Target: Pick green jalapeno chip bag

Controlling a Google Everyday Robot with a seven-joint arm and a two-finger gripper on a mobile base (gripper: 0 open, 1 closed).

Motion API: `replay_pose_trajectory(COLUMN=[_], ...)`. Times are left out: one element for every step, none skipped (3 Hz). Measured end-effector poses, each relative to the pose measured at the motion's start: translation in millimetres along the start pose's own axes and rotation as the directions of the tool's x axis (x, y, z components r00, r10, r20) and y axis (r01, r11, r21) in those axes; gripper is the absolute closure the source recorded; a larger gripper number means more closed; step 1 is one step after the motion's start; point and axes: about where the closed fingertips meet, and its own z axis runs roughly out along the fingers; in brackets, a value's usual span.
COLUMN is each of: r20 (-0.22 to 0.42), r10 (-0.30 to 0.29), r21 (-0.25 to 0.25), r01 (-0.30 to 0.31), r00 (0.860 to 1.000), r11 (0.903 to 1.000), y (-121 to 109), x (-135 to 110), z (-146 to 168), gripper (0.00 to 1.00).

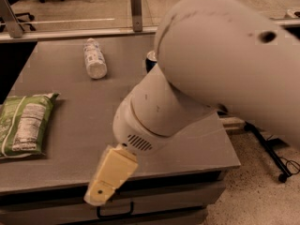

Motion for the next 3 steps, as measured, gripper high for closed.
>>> replay_pose_trajectory(r20=[0.094,0.170,0.211], r10=[-0.018,-0.098,-0.163], r21=[-0.018,-0.045,-0.060], r01=[0.020,0.107,0.179], r00=[0.995,0.981,0.964], r11=[0.9996,0.9932,0.9821], y=[-2.5,-12.3,-16.5], x=[-55.4,-101.7,-139.1], z=[39.1,81.4,121.3], gripper=[0.00,0.00,0.00])
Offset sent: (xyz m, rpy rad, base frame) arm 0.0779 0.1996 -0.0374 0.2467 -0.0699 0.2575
